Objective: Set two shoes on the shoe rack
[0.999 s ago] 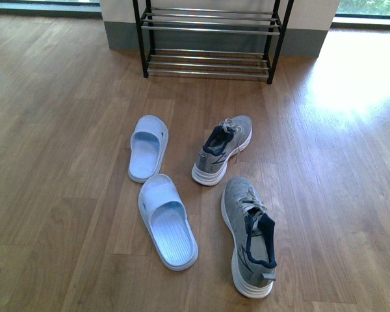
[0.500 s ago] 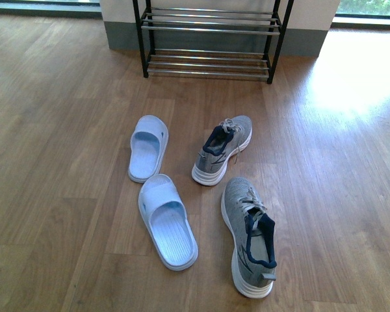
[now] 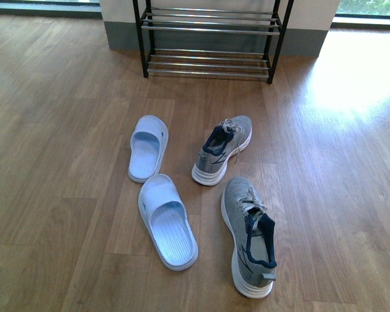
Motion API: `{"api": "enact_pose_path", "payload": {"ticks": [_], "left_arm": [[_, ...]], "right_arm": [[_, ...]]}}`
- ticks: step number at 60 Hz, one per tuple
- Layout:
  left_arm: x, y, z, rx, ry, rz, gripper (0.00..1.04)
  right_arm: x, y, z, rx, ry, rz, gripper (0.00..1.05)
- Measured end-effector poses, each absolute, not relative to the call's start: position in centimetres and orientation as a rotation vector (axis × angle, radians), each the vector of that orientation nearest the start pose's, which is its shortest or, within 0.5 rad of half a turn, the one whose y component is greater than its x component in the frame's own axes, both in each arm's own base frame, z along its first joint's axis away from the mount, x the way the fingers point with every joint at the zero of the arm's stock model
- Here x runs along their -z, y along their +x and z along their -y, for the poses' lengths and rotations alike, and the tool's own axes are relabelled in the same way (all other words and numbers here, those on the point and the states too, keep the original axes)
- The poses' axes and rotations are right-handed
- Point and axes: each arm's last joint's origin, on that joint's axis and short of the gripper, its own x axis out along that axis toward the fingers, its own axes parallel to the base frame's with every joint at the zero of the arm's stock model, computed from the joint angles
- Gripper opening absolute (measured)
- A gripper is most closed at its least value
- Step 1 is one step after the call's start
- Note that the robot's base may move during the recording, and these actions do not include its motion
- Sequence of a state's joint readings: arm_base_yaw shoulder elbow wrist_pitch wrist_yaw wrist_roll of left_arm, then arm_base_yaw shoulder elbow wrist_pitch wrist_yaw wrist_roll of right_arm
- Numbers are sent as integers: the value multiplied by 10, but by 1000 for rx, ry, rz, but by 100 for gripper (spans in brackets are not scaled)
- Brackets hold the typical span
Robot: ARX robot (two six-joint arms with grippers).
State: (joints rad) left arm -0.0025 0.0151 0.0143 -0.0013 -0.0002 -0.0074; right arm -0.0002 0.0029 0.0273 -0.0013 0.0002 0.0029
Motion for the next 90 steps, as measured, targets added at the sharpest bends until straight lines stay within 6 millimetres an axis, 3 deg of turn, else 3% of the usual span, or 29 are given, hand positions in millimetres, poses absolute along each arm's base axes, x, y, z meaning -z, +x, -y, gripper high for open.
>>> {"api": "enact_pose_path", "payload": {"ticks": [90], "left_arm": [[-167,98,0,2,-7,-2,95]], "right_arm": [[-172,96,0,0,2,23,95]]}}
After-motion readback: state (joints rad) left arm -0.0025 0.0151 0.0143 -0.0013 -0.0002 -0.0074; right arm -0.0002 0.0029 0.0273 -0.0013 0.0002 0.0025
